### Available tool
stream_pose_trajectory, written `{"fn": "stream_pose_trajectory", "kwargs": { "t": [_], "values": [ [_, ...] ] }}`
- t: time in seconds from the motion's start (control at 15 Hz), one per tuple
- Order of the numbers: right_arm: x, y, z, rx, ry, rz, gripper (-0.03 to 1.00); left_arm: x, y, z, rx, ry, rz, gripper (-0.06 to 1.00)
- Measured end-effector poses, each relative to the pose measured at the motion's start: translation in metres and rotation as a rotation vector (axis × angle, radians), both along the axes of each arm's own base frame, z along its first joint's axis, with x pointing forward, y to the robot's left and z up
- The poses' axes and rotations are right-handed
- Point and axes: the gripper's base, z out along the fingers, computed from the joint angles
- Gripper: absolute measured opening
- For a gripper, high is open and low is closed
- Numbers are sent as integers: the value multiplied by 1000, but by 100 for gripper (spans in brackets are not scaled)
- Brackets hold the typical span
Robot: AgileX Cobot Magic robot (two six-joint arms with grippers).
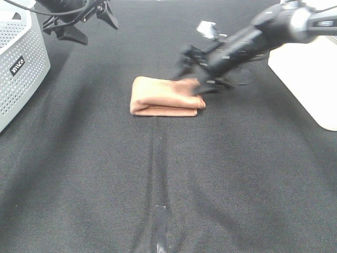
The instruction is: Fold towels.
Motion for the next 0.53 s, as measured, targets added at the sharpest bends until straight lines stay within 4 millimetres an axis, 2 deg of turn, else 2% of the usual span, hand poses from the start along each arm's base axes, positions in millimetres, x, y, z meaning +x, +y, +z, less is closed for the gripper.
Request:
{"fn": "stream_pose_trajectory", "kwargs": {
  "t": [0.07, 0.2, 0.33, 0.53],
  "values": [
    [-1, -4, -2, -34, 5, 7, 73, -3, 0, 4, 3, 13, -13, 82],
    [-4, -5, 3, -64, 18, 31, 73, -15, 1, 25, 36, 14, -61, 82],
    [-9, -6, 34, -66, -9, 69, 73, -31, 7, 54, 100, 7, -93, 82],
    [-28, -8, 95, -70, -17, 120, 73, -59, 19, 103, 259, -38, -92, 82]
  ]
}}
